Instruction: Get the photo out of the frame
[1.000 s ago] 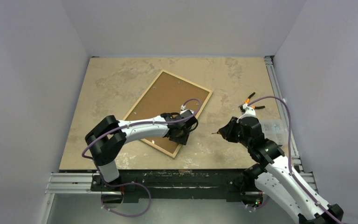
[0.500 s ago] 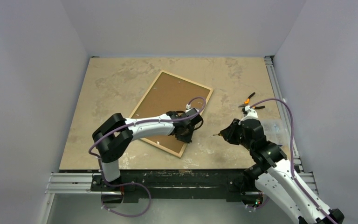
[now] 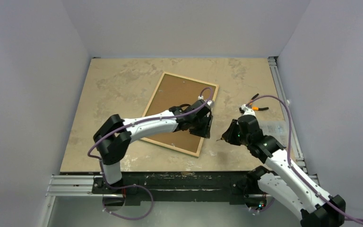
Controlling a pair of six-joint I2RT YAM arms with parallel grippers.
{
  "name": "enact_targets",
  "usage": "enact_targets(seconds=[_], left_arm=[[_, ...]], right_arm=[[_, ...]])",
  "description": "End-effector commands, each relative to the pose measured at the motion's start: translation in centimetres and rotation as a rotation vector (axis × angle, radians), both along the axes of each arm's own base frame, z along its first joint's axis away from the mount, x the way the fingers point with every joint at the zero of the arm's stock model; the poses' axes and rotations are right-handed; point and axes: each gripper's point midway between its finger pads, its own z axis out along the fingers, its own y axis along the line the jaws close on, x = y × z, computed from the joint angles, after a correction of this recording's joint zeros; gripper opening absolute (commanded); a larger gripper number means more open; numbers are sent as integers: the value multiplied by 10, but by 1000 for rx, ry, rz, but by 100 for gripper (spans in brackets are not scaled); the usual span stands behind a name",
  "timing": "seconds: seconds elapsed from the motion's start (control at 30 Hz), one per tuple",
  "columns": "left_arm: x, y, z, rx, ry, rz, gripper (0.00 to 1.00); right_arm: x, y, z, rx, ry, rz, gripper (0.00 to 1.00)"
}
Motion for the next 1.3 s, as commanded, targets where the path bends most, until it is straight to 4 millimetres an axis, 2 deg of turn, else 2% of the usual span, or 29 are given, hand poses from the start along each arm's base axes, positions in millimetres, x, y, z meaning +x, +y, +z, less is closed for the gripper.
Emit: enact_targets(seconds=[0.0, 0.13, 0.3, 0.4, 0.47, 0.57, 0.7, 0.9, 1.03, 1.27], left_arm=[[16, 3, 97, -185, -150, -39, 42], [27, 44, 137, -214, -239, -37, 50], [37, 98, 186, -231, -323, -65, 54], [36, 121, 203, -186, -417, -94, 55], [38, 132, 206, -147, -466, -94, 56], [43, 140, 199, -110, -508, -80, 57], [40, 151, 206, -35, -594, -82, 58], [39, 153, 206, -15, -628, -86, 62], [38, 150, 202, -2, -629, -97, 63], [40, 147, 193, 24, -616, -106, 64]], right_arm=[[20, 8, 19, -26, -34, 29, 0], [33, 23, 31, -62, -35, 60, 0], [48, 59, 32, -99, -7, 121, 0], [61, 77, 34, -104, -9, 140, 0], [70, 86, 34, -117, -2, 153, 0], [82, 95, 34, -158, 20, 173, 0], [96, 88, 33, -247, 24, 133, 0], [106, 90, 22, -317, 65, 137, 0], [106, 87, 17, -332, 78, 123, 0], [95, 86, 4, -317, 115, 143, 0]])
